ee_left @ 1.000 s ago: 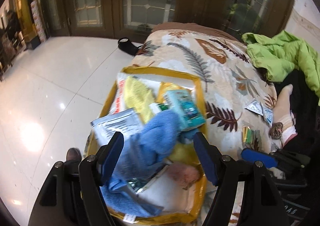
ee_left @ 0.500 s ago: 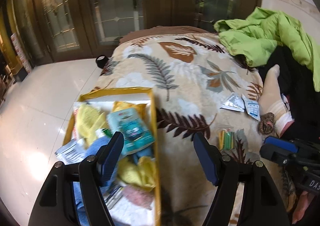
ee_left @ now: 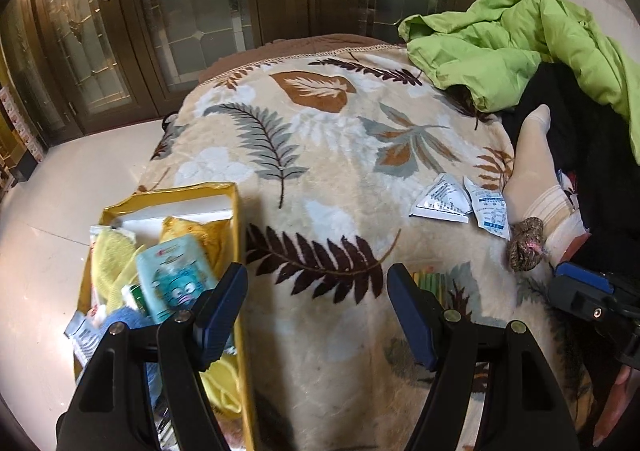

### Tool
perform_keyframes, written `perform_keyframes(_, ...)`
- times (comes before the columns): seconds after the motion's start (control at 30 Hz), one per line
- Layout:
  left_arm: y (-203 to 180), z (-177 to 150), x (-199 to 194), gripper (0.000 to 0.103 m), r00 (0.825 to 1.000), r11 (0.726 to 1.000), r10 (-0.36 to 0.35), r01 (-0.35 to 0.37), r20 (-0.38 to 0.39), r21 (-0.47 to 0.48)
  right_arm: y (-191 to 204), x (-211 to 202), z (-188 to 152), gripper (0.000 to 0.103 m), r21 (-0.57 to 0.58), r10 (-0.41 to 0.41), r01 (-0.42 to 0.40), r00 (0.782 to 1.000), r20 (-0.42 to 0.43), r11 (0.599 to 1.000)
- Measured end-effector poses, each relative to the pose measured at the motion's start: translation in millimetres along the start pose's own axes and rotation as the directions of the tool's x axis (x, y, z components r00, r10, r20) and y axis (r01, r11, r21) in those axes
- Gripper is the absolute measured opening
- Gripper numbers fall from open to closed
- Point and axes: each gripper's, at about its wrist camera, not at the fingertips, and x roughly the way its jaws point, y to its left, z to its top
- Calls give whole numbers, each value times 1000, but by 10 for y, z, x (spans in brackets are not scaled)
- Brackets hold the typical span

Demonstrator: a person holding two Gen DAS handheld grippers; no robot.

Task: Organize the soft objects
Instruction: 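Move both open tools back toward the white sachets on the bedspread, then grasp a white sachet with each tool and lift them toward the box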

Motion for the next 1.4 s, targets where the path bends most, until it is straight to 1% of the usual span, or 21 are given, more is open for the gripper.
perform_keyframes(0.13,129,130,92,72,997,997,-68,66,-40,-49,-118,37,19,48,24,-22,22,1000,-3,999)
perform_keyframes(0.27,258,292,247,72,977,978,-182,168,-109,-126,-237,105,92,48,46,-58,59,998,-9,997)
perform_keyframes(0.33,240,361,294,72,975,976,-191,176,-116,-129,-303,153,159,48,60,-77,78,997,-9,995)
perform_keyframes(0.43,106,497,400,73,973,978,-196,184,-125,-103,-386,233,263,48,82,-112,112,994,-8,990)
perform_keyframes(0.53,-95,625,608,73,959,972,-231,220,-164,-84,-477,382,419,48,103,-147,148,989,-10,984)
perform_keyframes(0.63,-310,699,865,73,949,973,-232,228,-212,-48,-545,516,535,48,135,-176,176,984,-13,975)
perform_keyframes(0.7,-445,710,1034,73,946,975,-218,219,-240,-24,-627,621,606,48,185,-163,164,986,-21,969)
perform_keyframes(0.73,-478,714,1075,73,945,976,-216,219,-246,-16,-667,684,641,48,207,-158,161,987,-32,965)
perform_keyframes(0.8,-545,727,1174,73,944,976,-211,218,-255,0,-727,789,689,48,229,-184,191,982,-51,955)
perform_keyframes(0.9,-599,765,1269,73,943,973,-217,231,-253,28,-780,904,727,49,237,-207,218,976,-67,947)
perform_keyframes(0.93,-610,778,1289,73,944,971,-216,233,-250,41,-792,937,732,54,235,-217,229,973,-77,944)
perform_keyframes(0.97,-639,788,1307,73,940,966,-229,251,-253,60,-804,977,735,56,233,-235,251,967,-94,940)
perform_keyframes(1.03,-693,817,1346,73,932,956,-248,279,-265,87,-841,1041,726,56,228,-261,283,958,-121,932)
perform_keyframes(1.07,-729,813,1360,73,930,952,-249,286,-272,108,-848,1080,720,56,204,-270,294,953,-134,934)
perform_keyframes(1.1,-755,813,1367,73,929,949,-249,290,-276,122,-831,1096,720,55,179,-277,299,951,-135,937)
perform_keyframes(1.17,-798,811,1412,73,925,945,-245,295,-292,142,-811,1123,721,44,147,-283,304,948,-147,941)
perform_keyframes(1.2,-823,809,1435,73,922,942,-246,300,-299,149,-807,1118,723,28,138,-286,306,947,-149,942)
perform_keyframes(1.23,-846,805,1456,73,919,939,-249,306,-305,156,-810,1103,721,25,134,-288,308,946,-152,942)
perform_keyframes(1.3,-911,782,1501,73,913,931,-253,320,-320,176,-858,1043,702,24,160,-255,278,955,-149,947)
perform_keyframes(1.37,-1002,755,1502,73,920,925,-236,311,-314,218,-883,966,660,24,169,-241,262,961,-134,950)
perform_keyframes(1.4,-1035,748,1504,73,918,920,-241,319,-315,226,-893,906,642,24,178,-233,252,965,-118,951)
